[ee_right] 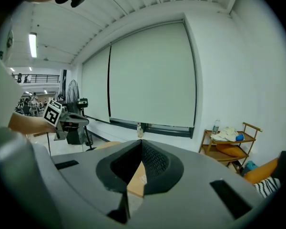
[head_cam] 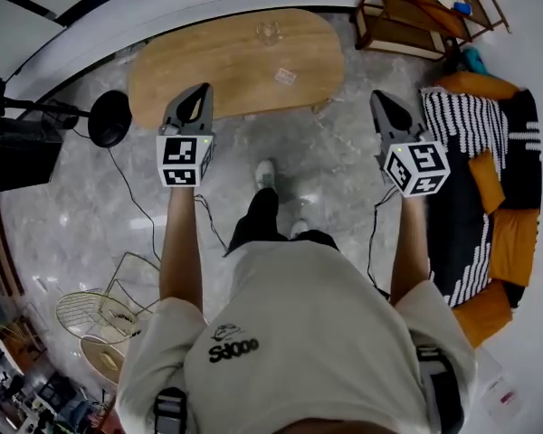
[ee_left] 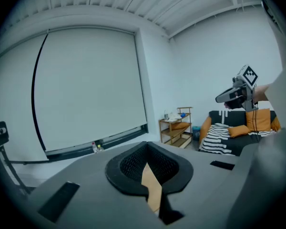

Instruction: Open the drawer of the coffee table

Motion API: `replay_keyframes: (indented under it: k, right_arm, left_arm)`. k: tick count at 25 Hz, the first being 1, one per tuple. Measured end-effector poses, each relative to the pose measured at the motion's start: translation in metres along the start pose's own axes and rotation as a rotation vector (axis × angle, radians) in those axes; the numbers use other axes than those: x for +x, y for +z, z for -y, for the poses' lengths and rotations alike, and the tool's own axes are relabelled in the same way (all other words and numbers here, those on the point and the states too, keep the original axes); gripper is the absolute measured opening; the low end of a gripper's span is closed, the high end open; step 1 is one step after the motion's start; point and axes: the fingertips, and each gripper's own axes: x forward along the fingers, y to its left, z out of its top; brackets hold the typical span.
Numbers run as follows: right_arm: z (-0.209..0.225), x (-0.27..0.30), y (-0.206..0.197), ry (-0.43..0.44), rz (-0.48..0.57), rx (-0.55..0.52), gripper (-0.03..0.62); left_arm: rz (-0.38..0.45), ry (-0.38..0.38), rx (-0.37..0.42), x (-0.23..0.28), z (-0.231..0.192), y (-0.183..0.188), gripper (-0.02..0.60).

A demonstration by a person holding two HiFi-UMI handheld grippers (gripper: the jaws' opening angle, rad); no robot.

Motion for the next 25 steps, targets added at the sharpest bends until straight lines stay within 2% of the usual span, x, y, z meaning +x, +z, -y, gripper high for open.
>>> replay_keyframes:
  k: [8, 12, 15, 20, 25]
  right_arm:
    - [0.027, 0.082, -0.020, -0.038, -0.030, -0.010, 0.005]
    - [0.032, 0.100, -0.040, 0.001, -0.042, 0.003, 0.005]
    - [0.033, 0.108, -0.062, 0.036, -0.058, -0.012, 0.005]
    - [0.041, 0.118, -0.108, 0.034, -0.059, -0.007, 0.005]
    - [0.049, 0.129, -0.163, 0.029, -0.065, -0.022, 0.005]
  left_arm:
    - [-0.049, -0.076, -0.044, 0.082, -0.030, -0.044, 0.015]
    - [-0.062, -0.069, -0.057, 0.097, -0.030, -0.055, 0.015]
    - [-0.062, -0.066, -0.053, 0.103, -0.019, -0.066, 0.015]
    - [-0.079, -0.070, -0.033, 0.114, -0.003, -0.108, 0.015]
    - [-0.079, -0.063, -0.100, 0.127, 0.012, -0.165, 0.015]
